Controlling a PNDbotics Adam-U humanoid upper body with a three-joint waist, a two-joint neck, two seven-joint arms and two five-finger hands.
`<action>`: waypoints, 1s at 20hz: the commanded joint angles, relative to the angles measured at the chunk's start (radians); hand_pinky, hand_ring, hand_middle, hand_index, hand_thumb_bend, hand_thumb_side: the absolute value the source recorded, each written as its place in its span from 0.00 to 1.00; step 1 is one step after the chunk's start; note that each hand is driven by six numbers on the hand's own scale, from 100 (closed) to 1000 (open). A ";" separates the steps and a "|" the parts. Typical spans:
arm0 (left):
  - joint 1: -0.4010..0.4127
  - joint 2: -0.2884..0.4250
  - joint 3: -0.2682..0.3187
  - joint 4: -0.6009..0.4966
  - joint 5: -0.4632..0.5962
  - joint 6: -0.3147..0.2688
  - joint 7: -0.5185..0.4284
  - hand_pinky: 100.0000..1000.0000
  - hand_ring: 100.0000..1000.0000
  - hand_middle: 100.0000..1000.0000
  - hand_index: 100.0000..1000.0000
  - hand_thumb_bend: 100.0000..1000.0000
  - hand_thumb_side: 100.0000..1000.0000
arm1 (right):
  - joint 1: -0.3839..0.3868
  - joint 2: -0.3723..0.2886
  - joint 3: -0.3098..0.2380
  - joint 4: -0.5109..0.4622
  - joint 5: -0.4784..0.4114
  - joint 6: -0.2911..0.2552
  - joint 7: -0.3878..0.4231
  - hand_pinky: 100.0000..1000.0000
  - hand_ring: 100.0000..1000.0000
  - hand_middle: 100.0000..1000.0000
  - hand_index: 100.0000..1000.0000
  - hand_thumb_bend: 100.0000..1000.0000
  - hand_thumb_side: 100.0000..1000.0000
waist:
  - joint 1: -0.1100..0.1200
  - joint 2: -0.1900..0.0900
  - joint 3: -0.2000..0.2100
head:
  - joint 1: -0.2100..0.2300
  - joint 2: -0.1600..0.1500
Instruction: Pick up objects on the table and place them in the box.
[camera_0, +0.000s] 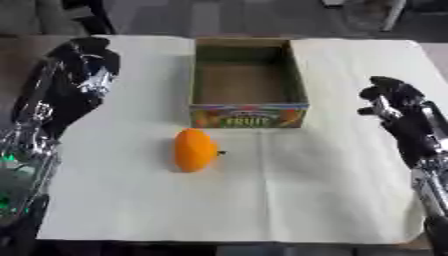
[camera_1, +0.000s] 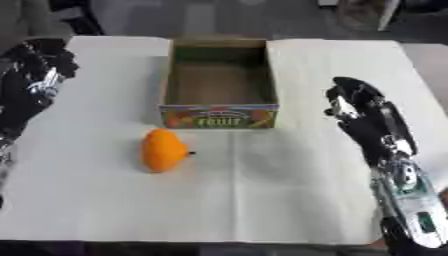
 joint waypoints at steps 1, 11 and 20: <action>-0.011 0.022 -0.003 -0.023 -0.008 0.000 -0.008 0.66 0.61 0.58 0.73 0.21 0.32 | -0.009 -0.016 -0.007 -0.024 -0.007 -0.002 -0.004 0.60 0.75 0.59 0.76 0.00 0.30 | 0.001 -0.015 -0.001 | 0.001 0.006; -0.031 0.063 -0.053 -0.038 -0.103 0.012 -0.118 0.67 0.63 0.61 0.76 0.22 0.27 | -0.009 -0.016 -0.004 -0.023 -0.005 -0.001 -0.002 0.60 0.75 0.59 0.76 0.00 0.30 | 0.004 -0.016 -0.003 | 0.004 0.006; -0.063 0.104 -0.150 0.001 -0.324 0.012 -0.338 0.65 0.62 0.61 0.77 0.28 0.20 | -0.011 -0.016 -0.001 -0.022 -0.004 0.000 0.001 0.60 0.75 0.59 0.76 0.00 0.30 | 0.005 -0.017 -0.009 | 0.010 0.006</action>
